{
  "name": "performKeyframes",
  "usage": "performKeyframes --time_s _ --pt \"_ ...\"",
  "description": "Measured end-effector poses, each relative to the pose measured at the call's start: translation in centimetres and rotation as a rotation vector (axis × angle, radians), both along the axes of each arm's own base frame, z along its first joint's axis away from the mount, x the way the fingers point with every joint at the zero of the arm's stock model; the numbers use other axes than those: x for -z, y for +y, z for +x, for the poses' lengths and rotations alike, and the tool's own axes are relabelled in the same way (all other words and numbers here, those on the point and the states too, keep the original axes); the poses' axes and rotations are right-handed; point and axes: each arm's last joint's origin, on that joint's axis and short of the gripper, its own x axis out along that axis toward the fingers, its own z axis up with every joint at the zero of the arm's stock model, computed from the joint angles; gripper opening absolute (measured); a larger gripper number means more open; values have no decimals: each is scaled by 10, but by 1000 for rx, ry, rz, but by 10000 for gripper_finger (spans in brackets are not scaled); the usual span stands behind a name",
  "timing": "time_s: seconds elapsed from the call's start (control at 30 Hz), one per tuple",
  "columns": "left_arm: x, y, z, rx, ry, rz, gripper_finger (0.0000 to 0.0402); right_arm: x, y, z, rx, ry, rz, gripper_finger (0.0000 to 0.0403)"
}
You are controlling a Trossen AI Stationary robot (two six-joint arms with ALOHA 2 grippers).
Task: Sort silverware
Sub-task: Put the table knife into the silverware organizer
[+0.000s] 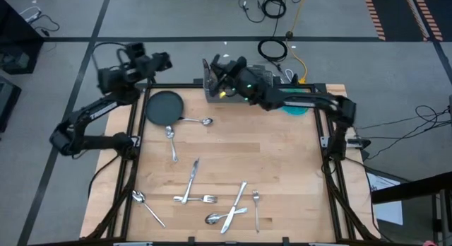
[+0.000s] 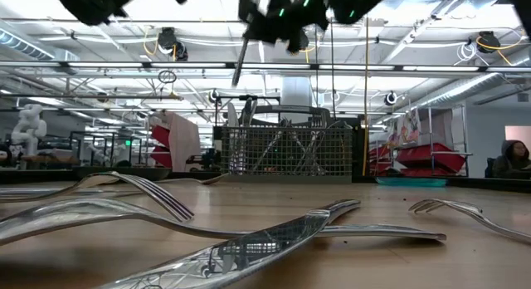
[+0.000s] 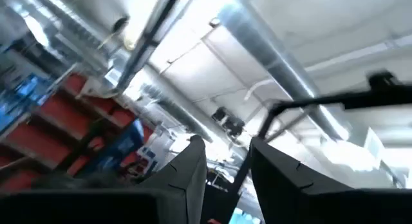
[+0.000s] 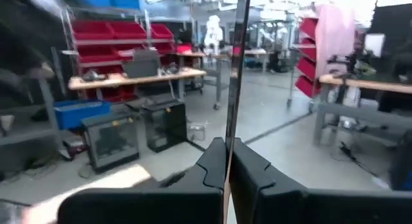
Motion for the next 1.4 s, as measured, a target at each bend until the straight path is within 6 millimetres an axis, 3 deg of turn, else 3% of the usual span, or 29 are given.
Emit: performKeyframes --time_s 0.13,0.33,0.67,1.1,1.4 --pt "-13 -16 -15 -31 -45 77 123 37 -16 16 3 -21 84 1" --pt "-21 -28 -25 -41 -78 128 123 73 -29 26 76 27 115 1" --pt "-21 -27 -25 -41 -70 117 123 85 -45 17 126 166 155 0" --pt "-19 -24 -22 -40 -39 77 123 99 -45 15 74 302 206 4" --pt "-17 -23 -21 -29 -8 74 123 102 -43 15 26 354 201 106"
